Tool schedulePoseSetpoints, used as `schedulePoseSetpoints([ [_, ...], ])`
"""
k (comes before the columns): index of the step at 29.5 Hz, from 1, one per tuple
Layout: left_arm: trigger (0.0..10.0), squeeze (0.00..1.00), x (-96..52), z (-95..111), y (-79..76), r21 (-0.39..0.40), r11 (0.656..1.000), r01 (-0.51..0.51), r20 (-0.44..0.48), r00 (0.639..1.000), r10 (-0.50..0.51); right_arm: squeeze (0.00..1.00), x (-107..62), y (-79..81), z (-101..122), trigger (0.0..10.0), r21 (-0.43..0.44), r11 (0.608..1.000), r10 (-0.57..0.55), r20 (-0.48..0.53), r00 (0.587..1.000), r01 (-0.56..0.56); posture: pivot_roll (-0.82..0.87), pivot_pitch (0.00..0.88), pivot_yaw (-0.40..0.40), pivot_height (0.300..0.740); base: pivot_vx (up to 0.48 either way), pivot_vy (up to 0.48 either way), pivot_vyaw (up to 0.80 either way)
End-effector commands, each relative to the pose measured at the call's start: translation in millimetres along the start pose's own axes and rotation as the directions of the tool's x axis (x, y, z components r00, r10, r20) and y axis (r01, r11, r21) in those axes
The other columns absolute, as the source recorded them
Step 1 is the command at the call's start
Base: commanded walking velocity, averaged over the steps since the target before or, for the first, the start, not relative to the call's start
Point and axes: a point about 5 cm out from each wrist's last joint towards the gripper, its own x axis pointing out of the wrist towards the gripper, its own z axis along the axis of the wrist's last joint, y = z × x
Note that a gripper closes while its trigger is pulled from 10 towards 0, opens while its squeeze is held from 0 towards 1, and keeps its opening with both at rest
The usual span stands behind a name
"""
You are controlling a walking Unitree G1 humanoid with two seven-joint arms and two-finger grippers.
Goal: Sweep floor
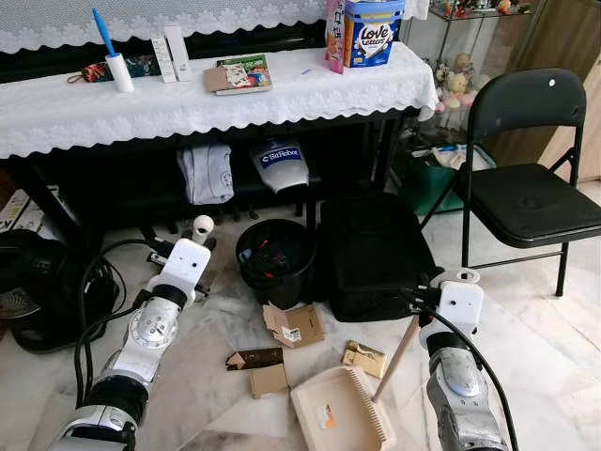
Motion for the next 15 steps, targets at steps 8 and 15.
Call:
schedulePoseSetpoints([
  [8,10.0,0.0,-0.8,-5.0,-7.7,-0.006,0.999,0.039,-0.036,0.999,-0.039,0.0,-0.9,-0.6,4.5,10.0,-0.004,1.0,-0.014,0.04,0.999,0.014,-0.14,0.02,0.049,0.74,0.0,0.0,0.0],
  [15,10.0,0.0,-3.1,-11.3,-8.3,-0.148,0.987,-0.06,-0.077,0.996,0.049,0.0,-4.6,-9.9,2.2,10.0,-0.03,0.996,-0.086,0.062,0.994,0.088,-0.14,0.011,0.05,0.74,0.0,0.0,0.0],
])
